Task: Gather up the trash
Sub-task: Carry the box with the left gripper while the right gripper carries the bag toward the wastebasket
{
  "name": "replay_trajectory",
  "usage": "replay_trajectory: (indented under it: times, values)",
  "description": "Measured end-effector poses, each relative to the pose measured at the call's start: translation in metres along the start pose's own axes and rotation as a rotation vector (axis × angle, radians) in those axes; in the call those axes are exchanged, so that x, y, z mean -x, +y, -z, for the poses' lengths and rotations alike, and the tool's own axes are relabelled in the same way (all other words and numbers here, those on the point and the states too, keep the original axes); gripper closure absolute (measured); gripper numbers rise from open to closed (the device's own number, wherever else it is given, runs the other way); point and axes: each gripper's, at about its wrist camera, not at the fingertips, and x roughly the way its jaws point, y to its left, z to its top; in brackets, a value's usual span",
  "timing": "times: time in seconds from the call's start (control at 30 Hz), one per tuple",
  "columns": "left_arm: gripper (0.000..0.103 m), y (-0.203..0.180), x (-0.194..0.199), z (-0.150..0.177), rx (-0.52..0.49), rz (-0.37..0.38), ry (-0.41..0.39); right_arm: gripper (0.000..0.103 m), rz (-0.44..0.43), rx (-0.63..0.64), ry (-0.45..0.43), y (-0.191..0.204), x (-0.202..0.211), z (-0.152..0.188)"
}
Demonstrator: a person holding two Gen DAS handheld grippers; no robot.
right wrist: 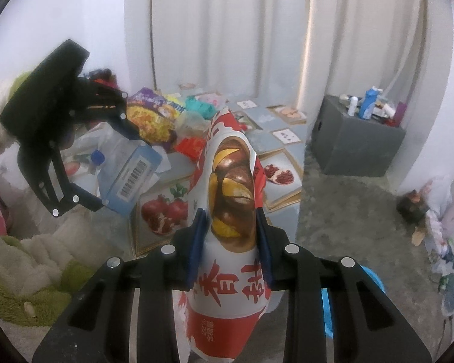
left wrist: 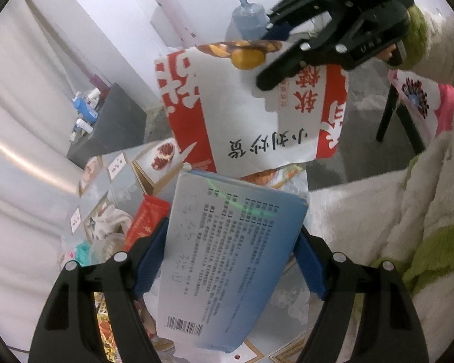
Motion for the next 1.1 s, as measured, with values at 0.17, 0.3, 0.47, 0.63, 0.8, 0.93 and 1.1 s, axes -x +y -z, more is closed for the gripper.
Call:
replay_trajectory:
  times: [0.17, 0.3, 0.47, 0.63, 0.8, 0.93, 1.1]
  values:
    - [0.027, 0.002, 0.009, -0.019, 0.018, -0.017, -0.056, 0.074, 0.038, -0.022, -0.035, -0.009, 0.017, 0.004]
    - [0.027, 0.003, 0.01, -0.043, 0.026, -0.015, -0.109, 0.074, 0.093, -0.051, -0.062, -0.024, 0.035, 0.009]
    - [0.027, 0.005, 0.001, -0.081, 0.017, 0.013, -0.169, 0.074, 0.163, -0.104, -0.079, -0.047, 0.048, 0.016]
    - [0.027, 0.013, -0.024, -0.127, 0.016, 0.051, -0.209, 0.074, 0.268, -0.204, -0.083, -0.093, 0.058, 0.027]
    - [0.027, 0.03, -0.069, -0.184, 0.047, 0.079, -0.215, 0.074, 0.353, -0.387, -0.087, -0.157, 0.053, 0.043]
    - [0.027, 0.048, -0.117, -0.227, 0.1, 0.113, -0.176, 0.074, 0.394, -0.542, -0.069, -0.202, 0.032, 0.062]
    - [0.027, 0.061, -0.201, -0.279, 0.183, 0.16, -0.033, 0.073, 0.402, -0.814, -0.005, -0.261, -0.013, 0.111]
